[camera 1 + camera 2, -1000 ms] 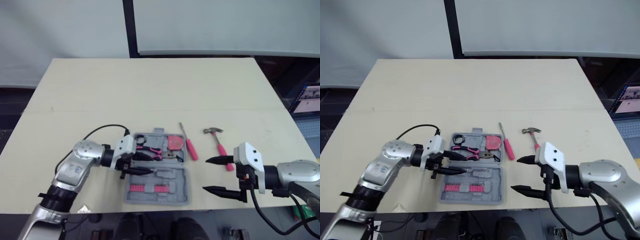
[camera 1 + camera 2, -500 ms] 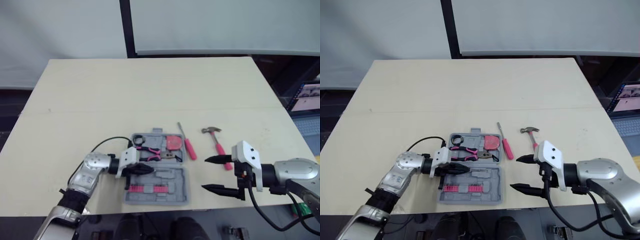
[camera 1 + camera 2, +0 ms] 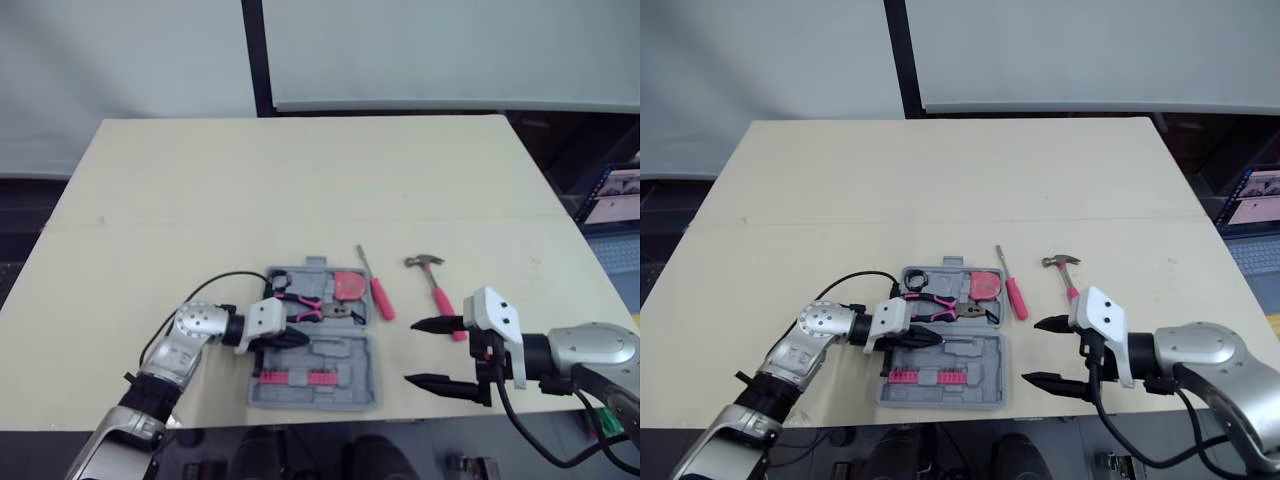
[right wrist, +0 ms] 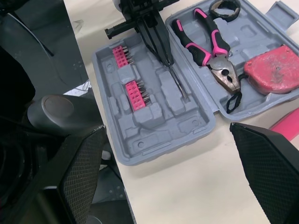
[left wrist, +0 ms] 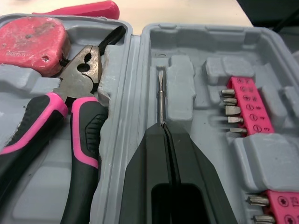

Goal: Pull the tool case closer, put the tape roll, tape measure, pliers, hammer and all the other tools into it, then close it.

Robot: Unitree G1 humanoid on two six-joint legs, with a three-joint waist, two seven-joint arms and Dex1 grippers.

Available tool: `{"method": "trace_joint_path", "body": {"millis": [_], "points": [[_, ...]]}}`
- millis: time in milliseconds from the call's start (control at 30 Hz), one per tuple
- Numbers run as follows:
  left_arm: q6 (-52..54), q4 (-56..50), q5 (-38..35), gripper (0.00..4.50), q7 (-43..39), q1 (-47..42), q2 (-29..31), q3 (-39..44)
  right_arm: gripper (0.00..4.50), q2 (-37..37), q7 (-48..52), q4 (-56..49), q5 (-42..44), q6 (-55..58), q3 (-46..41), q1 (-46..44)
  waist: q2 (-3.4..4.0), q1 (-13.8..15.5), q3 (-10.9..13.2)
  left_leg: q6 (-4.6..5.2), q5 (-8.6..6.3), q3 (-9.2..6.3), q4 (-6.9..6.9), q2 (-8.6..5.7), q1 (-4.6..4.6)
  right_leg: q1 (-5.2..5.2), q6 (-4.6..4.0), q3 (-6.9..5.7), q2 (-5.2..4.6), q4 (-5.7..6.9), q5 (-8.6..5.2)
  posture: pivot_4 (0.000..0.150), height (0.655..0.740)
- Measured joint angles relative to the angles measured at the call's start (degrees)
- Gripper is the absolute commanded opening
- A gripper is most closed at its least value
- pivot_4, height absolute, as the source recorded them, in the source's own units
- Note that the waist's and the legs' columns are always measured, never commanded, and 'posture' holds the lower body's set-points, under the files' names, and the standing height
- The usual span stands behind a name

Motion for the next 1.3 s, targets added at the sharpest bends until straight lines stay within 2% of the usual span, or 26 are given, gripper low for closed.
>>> {"method": "trace_joint_path", "body": {"millis": [267,433,533,667,767,900,1000,1100,1300], "points": [[2.2,-1.9,1.6,0.03,0.8,-1.1,0.9,-2.1,4.50,0.0,-0.3,0.0,-0.6,-0.1,0.0,0.5,0.25,0.1,-0.2,0.01,-0.01,-0.01,0.00,-0.01,0.03,0.04,0.00,0.00,-0.01,0.01,0.00,0.150,0.7400],[8.4,-7.5,-5.8,0.03,-0.8,4.0,1.2,2.4,4.50,0.0,-0.6,0.0,-0.8,-0.3,-0.3,0.6,0.19,-0.3,-0.2,-0.09,-0.02,0.02,-0.05,0.03,-0.10,-0.10,0.00,0.02,0.01,-0.03,-0.01,0.150,0.7400],[15.5,-15.6,-14.1,0.92,-0.7,7.0,3.4,8.4,4.50,0.0,-1.1,0.1,-0.8,-0.3,-3.0,1.9,0.08,-0.2,-0.1,-0.15,0.01,-0.03,-0.07,0.06,-0.16,-0.16,-0.01,-0.02,0.05,-0.03,-0.01,0.150,0.7400],[27.4,-25.7,-24.9,2.97,-0.7,15.4,14.7,23.4,4.50,-0.5,-0.5,1.1,-0.6,-0.2,-12.2,8.9,0.07,-0.9,-0.1,-0.20,-0.03,0.01,-0.16,0.04,-0.06,-0.03,-0.03,0.01,0.00,-0.19,-0.03,0.150,0.7400],[33.2,-28.5,-28.3,4.49,0.4,22.6,18.4,32.5,4.50,-0.6,1.1,3.6,-0.9,-0.3,-17.8,12.6,0.05,-1.1,-0.1,-0.08,-0.10,0.00,-0.16,0.02,-0.04,0.03,-0.03,0.00,-0.05,-0.28,-0.03,0.150,0.7400],[35.3,-23.5,-28.0,4.49,0.9,36.4,23.0,49.6,4.50,-1.9,4.6,14.3,-4.8,-2.7,-28.1,18.7,-0.15,-1.5,0.0,-0.06,-0.19,0.01,-0.23,0.03,0.01,-0.01,-0.12,-0.01,-0.06,-0.44,-0.05,0.150,0.7400],[31.9,-17.8,-25.6,4.49,1.2,41.5,23.7,57.0,4.50,-2.8,7.8,21.0,-7.4,-5.7,-33.3,21.6,-0.14,-1.6,0.0,-0.34,-0.36,0.06,-0.59,0.02,0.05,-0.05,-0.27,0.00,-0.16,-0.70,-0.02,0.150,0.7400],[28.9,-12.2,-23.5,4.49,2.6,44.5,23.7,61.9,4.50,-3.2,9.6,26.3,-9.8,-8.0,-37.2,23.0,-0.26,-1.5,-0.1,-0.42,-0.40,0.09,-0.93,0.01,0.06,-0.20,-0.43,-0.02,-0.21,-0.94,-0.08,0.150,0.7400],[25.0,-9.7,-22.6,4.49,2.8,45.2,23.5,63.2,4.50,-3.5,10.3,32.0,-12.0,-10.7,-38.1,21.8,-0.17,-1.6,-0.1,-0.36,-0.33,0.17,-1.16,0.06,0.04,-0.20,-0.57,0.00,-0.13,-0.96,-0.18,0.150,0.7400]]}}
